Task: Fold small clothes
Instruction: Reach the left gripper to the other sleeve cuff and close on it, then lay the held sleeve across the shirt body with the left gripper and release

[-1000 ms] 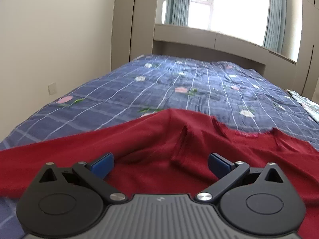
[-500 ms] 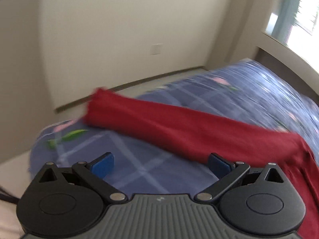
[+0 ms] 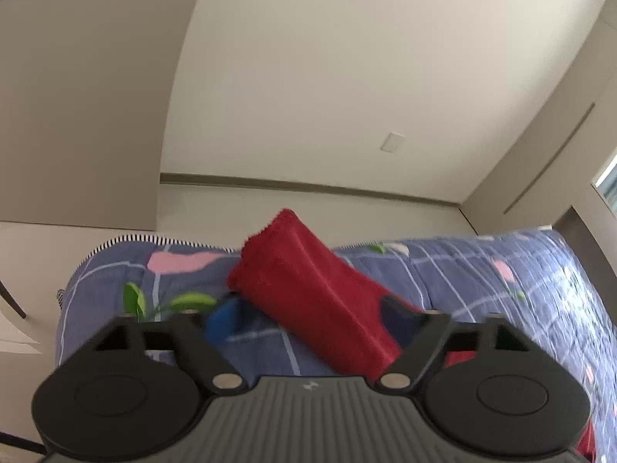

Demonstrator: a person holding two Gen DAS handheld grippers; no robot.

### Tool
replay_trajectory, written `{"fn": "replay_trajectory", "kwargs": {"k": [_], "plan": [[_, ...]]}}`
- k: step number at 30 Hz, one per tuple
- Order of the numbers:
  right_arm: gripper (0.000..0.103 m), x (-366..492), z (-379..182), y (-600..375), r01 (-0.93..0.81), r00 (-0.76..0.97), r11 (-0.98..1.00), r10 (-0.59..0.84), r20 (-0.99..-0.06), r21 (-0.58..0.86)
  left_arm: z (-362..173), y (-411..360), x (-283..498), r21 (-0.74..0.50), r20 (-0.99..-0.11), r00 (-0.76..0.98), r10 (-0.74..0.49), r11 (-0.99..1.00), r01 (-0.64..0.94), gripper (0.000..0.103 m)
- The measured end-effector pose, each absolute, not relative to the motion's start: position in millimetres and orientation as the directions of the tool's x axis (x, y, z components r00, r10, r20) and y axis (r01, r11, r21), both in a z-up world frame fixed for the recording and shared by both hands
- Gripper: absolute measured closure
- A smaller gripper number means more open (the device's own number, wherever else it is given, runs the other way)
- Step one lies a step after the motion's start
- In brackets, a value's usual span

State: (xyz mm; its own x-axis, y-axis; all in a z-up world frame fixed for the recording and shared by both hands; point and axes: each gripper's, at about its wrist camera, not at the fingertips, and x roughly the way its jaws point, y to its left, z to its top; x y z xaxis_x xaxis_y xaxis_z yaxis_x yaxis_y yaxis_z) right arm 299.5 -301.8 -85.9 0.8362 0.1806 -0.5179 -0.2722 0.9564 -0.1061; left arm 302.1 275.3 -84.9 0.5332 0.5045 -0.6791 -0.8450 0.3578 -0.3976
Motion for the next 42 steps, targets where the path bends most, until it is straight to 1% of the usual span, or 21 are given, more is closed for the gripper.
{"fn": "replay_trajectory", "kwargs": {"k": [1,3,4,5,6,9,12,15,17,19,22,25,28,31,33,37,40,42], "plan": [[0.001,300,-86,-302,-0.272,0.834,0.957,0.181,-0.521,-0.102,-86,276,301,-0.402,-0.678,0.529,0.511,0.346,-0.848,0.045],[0.001,302,-88,-305,-0.272,0.83,0.958,0.187,-0.526,-0.088,-87,277,299,-0.411,-0.67,0.532,0.518,0.337,-0.847,0.076],[0.001,303,-88,-306,-0.271,0.829,0.959,0.19,-0.527,-0.08,-86,277,298,-0.416,-0.663,0.538,0.521,0.342,-0.843,0.082],[0.001,303,-88,-307,-0.269,0.828,0.96,0.193,-0.527,-0.071,-86,275,298,-0.421,-0.651,0.548,0.525,0.351,-0.837,0.09],[0.001,302,-89,-308,-0.267,0.828,0.962,0.195,-0.526,-0.064,-84,272,298,-0.423,-0.637,0.556,0.534,0.361,-0.831,0.095],[0.001,304,-90,-311,-0.261,0.828,0.964,0.2,-0.524,-0.044,-67,261,306,-0.422,-0.574,0.591,0.567,0.413,-0.807,0.097],[0.001,304,-90,-314,-0.26,0.83,0.965,0.209,-0.517,-0.028,-36,249,331,-0.412,-0.499,0.655,0.567,0.51,-0.755,0.097],[0.001,304,-89,-319,-0.259,0.832,0.966,0.22,-0.509,-0.005,6,224,365,-0.393,-0.391,0.739,0.548,0.627,-0.673,0.097],[0.001,304,-89,-322,-0.256,0.832,0.966,0.229,-0.505,0.017,36,201,386,-0.374,-0.304,0.802,0.515,0.71,-0.597,0.097],[0.001,304,-89,-326,-0.253,0.832,0.967,0.241,-0.499,0.045,65,172,406,-0.346,-0.218,0.866,0.45,0.794,-0.5,0.097],[0.001,304,-89,-332,-0.244,0.833,0.966,0.256,-0.491,0.089,98,125,431,-0.285,-0.128,0.934,0.334,0.89,-0.357,0.097],[0.0,301,-86,-344,-0.237,0.84,0.96,0.281,-0.464,0.152,116,75,449,-0.218,-0.077,0.978,0.192,0.954,-0.204,0.097],[0.0,302,-81,-357,-0.225,0.84,0.949,0.304,-0.45,0.222,115,26,464,-0.156,-0.092,0.994,0.053,0.985,-0.067,0.097],[0.001,300,-78,-374,-0.192,0.847,0.951,0.285,-0.449,0.243,96,-16,476,-0.111,-0.129,0.99,-0.047,0.993,0.033,0.097],[0.0,296,-77,-386,-0.168,0.853,0.957,0.261,-0.452,0.235,75,-42,484,-0.088,-0.161,0.981,-0.107,0.992,0.093,0.097],[0.0,289,-77,-405,-0.133,0.861,0.97,0.215,-0.46,0.204,28,-81,490,-0.086,-0.245,0.946,-0.213,0.976,0.198,0.097],[0.0,282,-81,-416,-0.118,0.862,0.974,0.196,-0.467,0.192,-9,-111,498,-0.052,-0.308,0.911,-0.274,0.961,0.272,0.097],[0.0,279,-84,-422,-0.106,0.861,0.974,0.191,-0.471,0.2,-33,-138,498,-0.001,-0.349,0.888,-0.299,0.948,0.318,0.097]]}}
